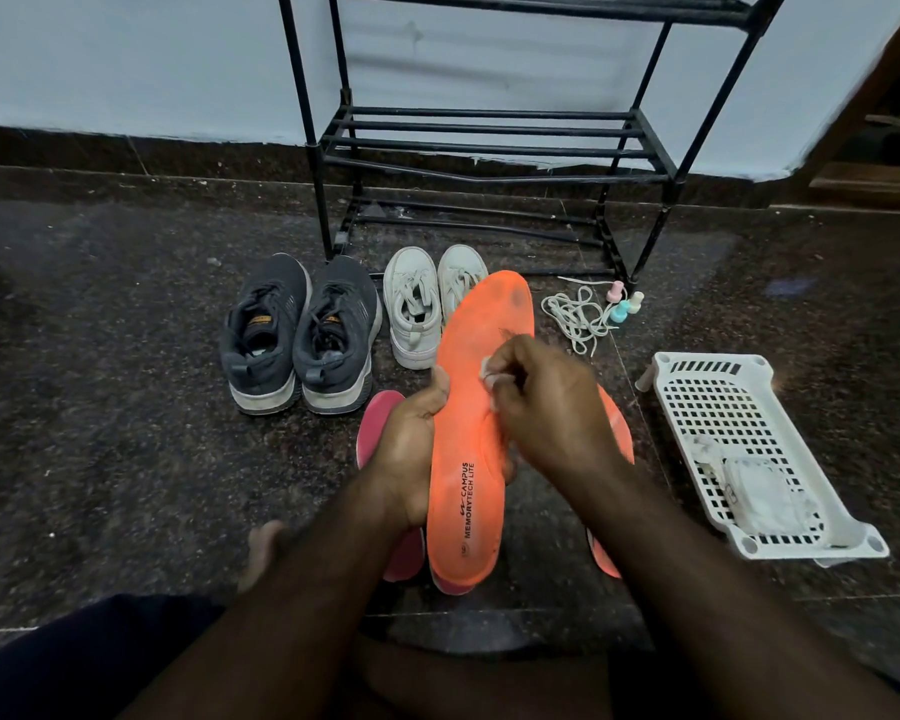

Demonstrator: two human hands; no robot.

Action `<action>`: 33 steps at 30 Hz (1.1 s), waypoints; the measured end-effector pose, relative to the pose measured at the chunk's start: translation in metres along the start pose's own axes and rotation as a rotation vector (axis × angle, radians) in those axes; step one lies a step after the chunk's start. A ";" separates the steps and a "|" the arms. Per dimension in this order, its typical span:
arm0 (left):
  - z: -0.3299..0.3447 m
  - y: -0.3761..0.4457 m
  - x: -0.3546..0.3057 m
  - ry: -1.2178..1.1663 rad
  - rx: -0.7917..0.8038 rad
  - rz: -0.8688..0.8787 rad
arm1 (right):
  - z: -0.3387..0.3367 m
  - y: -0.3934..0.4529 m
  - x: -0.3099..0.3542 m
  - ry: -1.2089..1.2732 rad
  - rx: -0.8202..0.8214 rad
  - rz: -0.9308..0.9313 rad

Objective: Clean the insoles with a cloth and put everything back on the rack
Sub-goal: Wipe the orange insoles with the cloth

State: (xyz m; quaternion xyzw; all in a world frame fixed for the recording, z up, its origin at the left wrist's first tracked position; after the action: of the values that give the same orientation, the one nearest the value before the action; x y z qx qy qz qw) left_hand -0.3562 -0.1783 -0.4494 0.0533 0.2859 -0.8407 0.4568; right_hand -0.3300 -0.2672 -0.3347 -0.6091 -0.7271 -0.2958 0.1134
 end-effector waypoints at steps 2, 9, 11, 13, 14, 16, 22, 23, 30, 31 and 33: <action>-0.003 -0.002 -0.002 -0.021 -0.037 0.005 | 0.018 -0.009 0.011 0.059 0.124 -0.014; -0.002 0.000 -0.002 -0.031 -0.018 -0.024 | -0.002 -0.004 0.014 -0.063 -0.028 -0.086; -0.002 -0.001 0.000 -0.038 -0.028 -0.037 | -0.003 -0.001 0.005 -0.089 -0.024 -0.039; -0.005 0.001 -0.003 -0.041 -0.026 -0.020 | 0.010 -0.008 0.010 -0.046 0.078 -0.030; -0.006 0.001 -0.006 -0.043 -0.024 -0.007 | 0.020 -0.012 0.015 -0.011 0.152 -0.030; -0.005 0.001 -0.008 -0.020 -0.013 0.006 | 0.033 -0.019 0.021 0.096 0.298 -0.011; -0.008 0.000 -0.011 -0.075 -0.050 0.020 | -0.014 0.004 -0.002 0.226 0.094 0.073; -0.007 0.001 -0.011 -0.085 -0.048 0.018 | -0.018 0.005 -0.005 0.179 0.058 0.066; -0.001 -0.003 -0.011 -0.030 -0.055 0.053 | 0.007 -0.003 0.020 -0.051 0.153 -0.161; -0.003 -0.002 -0.012 -0.022 -0.062 0.059 | 0.009 -0.004 0.019 -0.032 0.167 -0.145; -0.002 0.000 -0.010 -0.017 -0.053 0.056 | 0.008 -0.005 0.014 0.003 0.168 -0.092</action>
State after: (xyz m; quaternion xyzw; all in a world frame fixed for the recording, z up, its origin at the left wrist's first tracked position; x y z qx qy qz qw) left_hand -0.3509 -0.1700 -0.4472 0.0421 0.3028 -0.8199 0.4840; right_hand -0.3362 -0.2511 -0.3350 -0.5630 -0.7764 -0.2394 0.1514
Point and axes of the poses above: each hand's wrist, its own y-axis towards the middle knuckle, its own z-axis out of the palm, x = y × z, the point moved 9 cm from there along y, towards the middle knuckle, and after that the axes turned 8 degrees about -y, right-handed, at the moved point
